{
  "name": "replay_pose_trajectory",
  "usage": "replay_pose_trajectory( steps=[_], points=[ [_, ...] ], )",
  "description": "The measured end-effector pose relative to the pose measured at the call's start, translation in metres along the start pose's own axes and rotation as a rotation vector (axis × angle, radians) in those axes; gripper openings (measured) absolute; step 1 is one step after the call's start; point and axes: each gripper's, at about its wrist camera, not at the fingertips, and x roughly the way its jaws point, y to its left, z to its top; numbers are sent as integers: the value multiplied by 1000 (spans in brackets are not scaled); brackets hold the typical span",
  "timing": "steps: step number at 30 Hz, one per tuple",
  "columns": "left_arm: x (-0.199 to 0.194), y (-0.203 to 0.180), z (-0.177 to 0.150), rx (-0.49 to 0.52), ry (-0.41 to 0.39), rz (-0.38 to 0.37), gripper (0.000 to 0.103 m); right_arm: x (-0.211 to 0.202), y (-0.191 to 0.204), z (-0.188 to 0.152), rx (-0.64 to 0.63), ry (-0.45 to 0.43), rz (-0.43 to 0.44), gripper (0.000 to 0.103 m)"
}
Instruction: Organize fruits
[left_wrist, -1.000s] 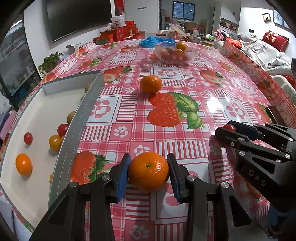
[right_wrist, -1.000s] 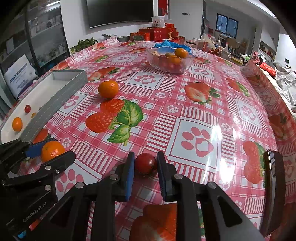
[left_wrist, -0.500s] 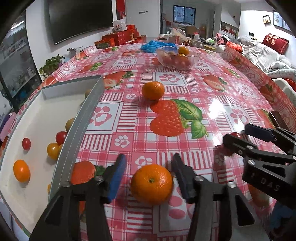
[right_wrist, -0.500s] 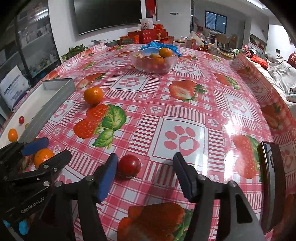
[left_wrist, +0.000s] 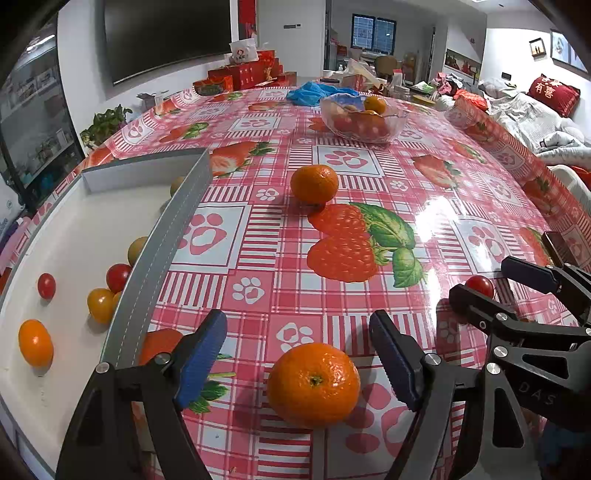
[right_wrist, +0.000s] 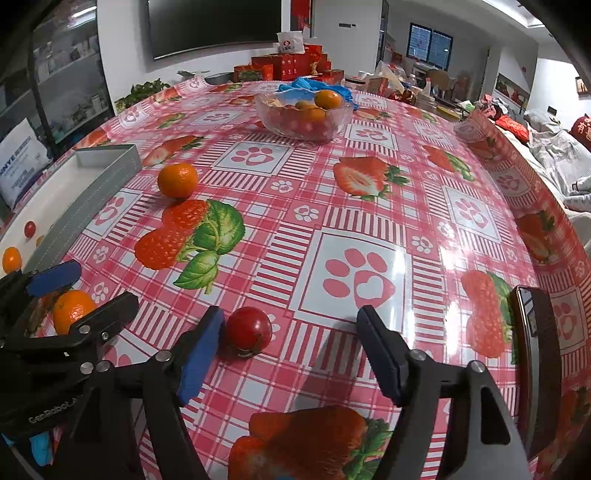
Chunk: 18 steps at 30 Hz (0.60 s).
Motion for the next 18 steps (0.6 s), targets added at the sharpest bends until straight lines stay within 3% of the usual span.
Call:
replay_pose_trajectory(
  steps=[9,12,18],
  points=[
    [0,0,0,1,0,1,81,-1,-2,-1,17,-1,-39,81],
    [3,-3,0,20,22,-4,97,1,-15,-2,78,13,-43,87],
    [3,-3,-1,14,23,-9,97,5,-19,-2,97,34,-57,99]
  ],
)
